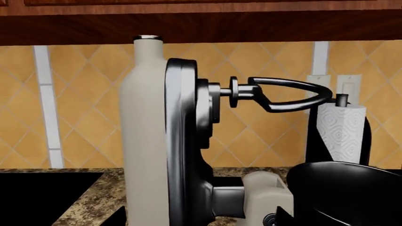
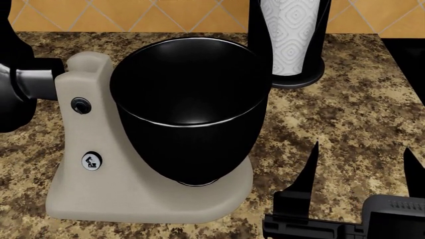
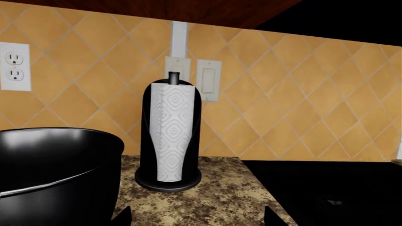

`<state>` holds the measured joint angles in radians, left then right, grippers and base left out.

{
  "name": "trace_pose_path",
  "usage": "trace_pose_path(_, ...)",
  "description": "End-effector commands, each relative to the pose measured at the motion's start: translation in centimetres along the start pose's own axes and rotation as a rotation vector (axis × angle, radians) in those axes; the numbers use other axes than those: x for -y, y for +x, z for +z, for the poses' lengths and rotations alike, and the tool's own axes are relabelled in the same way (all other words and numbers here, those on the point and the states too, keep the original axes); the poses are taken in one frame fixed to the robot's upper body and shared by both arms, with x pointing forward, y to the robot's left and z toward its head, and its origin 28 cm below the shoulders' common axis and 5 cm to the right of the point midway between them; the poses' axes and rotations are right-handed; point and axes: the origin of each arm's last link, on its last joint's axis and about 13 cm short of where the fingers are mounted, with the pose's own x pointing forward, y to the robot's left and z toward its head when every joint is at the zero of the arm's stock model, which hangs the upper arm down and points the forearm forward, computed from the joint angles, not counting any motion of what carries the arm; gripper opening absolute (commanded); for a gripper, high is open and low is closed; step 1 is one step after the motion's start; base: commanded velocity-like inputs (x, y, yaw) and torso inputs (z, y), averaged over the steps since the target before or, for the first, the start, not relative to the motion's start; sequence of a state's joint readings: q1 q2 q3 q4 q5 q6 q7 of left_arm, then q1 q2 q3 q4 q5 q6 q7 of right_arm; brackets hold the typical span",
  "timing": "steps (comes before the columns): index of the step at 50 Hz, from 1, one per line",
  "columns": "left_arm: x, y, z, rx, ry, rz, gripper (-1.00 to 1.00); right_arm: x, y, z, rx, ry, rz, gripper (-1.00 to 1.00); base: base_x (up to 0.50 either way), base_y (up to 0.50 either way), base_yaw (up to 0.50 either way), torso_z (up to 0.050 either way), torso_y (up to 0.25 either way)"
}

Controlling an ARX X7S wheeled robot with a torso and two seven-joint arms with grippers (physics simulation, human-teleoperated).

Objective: Close the stand mixer head.

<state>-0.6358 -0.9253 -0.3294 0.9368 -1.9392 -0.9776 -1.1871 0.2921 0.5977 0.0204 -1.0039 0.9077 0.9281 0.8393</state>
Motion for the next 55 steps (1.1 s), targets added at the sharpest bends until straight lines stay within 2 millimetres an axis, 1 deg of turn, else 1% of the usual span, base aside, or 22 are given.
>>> trace_pose_path(1,-1.9,1.0,4.1,-0.015,-0.07,0.084,1.0,0.0,0.0,-0.1,-0.006,0.004,-0.001,1.0,0.0,0.0,0.0,0.0,0.0)
trace_pose_path(2,-1.9,1.0,4.1,-0.015,-0.07,0.084,1.0,0.0,0.0,-0.1,-0.006,0.004,-0.001,1.0,0.0,0.0,0.0,0.0,0.0)
trace_pose_path(3,-2.3,1.8,4.2,-0.012,-0.021,0.073,1.0,-0.1,0.0,-0.1,-0.005,0.003,0.001,1.0,0.0,0.0,0.0,0.0,0.0)
trace_pose_path(4,-2.4,2.2,4.3,-0.03,-0.113,0.08,1.0,-0.1,0.0,-0.2,-0.006,0.004,0.001,1.0,0.0,0.0,0.0,0.0,0.0)
trace_pose_path(5,-2.5,2.3,4.3,-0.03,-0.132,0.073,1.0,-0.1,0.0,-0.2,-0.006,0.004,0.002,1.0,0.0,0.0,0.0,0.0,0.0)
trace_pose_path(6,-2.8,2.7,4.2,-0.042,-0.091,0.078,1.0,-0.2,0.0,-0.2,-0.007,0.004,0.004,1.0,0.0,0.0,0.0,0.0,0.0)
trace_pose_path(8,-3.1,3.2,4.3,-0.046,-0.101,0.085,1.0,-0.3,0.0,-0.1,-0.008,0.003,0.007,1.0,0.0,0.0,0.0,0.0,0.0)
trace_pose_path(10,-3.7,4.2,4.8,-0.052,-0.079,0.102,1.0,-0.4,0.1,-0.3,-0.009,0.003,0.01,1.0,0.0,0.0,0.0,0.0,0.0)
trace_pose_path(15,-4.5,5.6,6.0,-0.053,-0.044,0.132,1.0,-0.5,0.1,-0.4,-0.01,0.001,0.016,1.0,0.0,0.0,0.0,0.0,0.0)
trace_pose_path(17,-5.3,6.3,6.5,-0.048,-0.056,0.154,1.0,-0.5,0.1,-0.3,-0.012,0.001,0.018,1.0,0.0,0.0,0.0,0.0,0.0)
trace_pose_path(22,-6.5,7.1,7.1,-0.045,-0.032,0.231,1.0,-0.6,0.2,-0.4,-0.015,0.002,0.019,1.0,0.0,0.0,0.0,0.0,0.0)
trace_pose_path(25,-7.2,7.0,7.9,-0.015,-0.084,0.265,1.0,-0.6,0.2,-0.5,-0.018,0.003,0.02,1.0,0.0,0.0,0.0,0.0,0.0)
trace_pose_path(27,-7.6,7.0,8.1,-0.007,-0.081,0.281,1.0,-0.6,0.3,-0.6,-0.02,0.001,0.02,1.0,0.0,0.0,0.0,0.0,0.0)
trace_pose_path(29,-8.1,7.1,8.0,-0.014,-0.078,0.307,1.0,-0.5,0.3,-0.7,-0.023,0.0,0.019,1.0,0.0,0.0,0.0,0.0,0.0)
trace_pose_path(30,-8.5,7.4,7.6,-0.033,-0.061,0.332,1.0,-0.6,0.3,-0.8,-0.024,-0.001,0.019,1.0,0.0,0.0,0.0,0.0,0.0)
trace_pose_path(31,-9.0,8.0,6.7,-0.059,-0.02,0.396,1.0,-0.6,0.2,-0.7,-0.025,0.0,0.021,1.0,0.0,0.0,0.0,0.0,0.0)
trace_pose_path(34,-9.5,8.4,5.3,-0.091,0.003,0.406,1.0,-0.7,0.2,-0.7,-0.024,-0.002,0.025,1.0,0.0,0.0,0.0,0.0,0.0)
trace_pose_path(37,-9.7,8.7,5.1,-0.092,0.017,0.426,1.0,-0.8,0.2,-0.7,-0.026,-0.003,0.03,1.0,0.0,0.0,0.0,0.0,0.0)
trace_pose_path(42,-10.7,9.7,5.5,-0.075,0.022,0.476,1.0,-1.0,0.3,-0.9,-0.03,-0.005,0.039,1.0,0.0,0.0,0.0,0.0,0.0)
trace_pose_path(46,-11.0,11.1,5.8,-0.1,0.061,0.489,1.0,-1.0,0.3,-0.8,-0.03,-0.004,0.04,1.0,0.0,0.0,0.0,0.0,0.0)
trace_pose_path(52,-11.0,12.7,4.8,-0.144,0.075,0.488,1.0,-1.2,0.3,-1.0,-0.036,-0.007,0.047,1.0,0.0,0.0,0.0,0.0,0.0)
trace_pose_path(55,-10.5,13.4,3.5,-0.19,0.093,0.46,1.0,-1.2,0.3,-1.0,-0.038,-0.008,0.049,1.0,0.0,0.0,0.0,0.0,0.0)
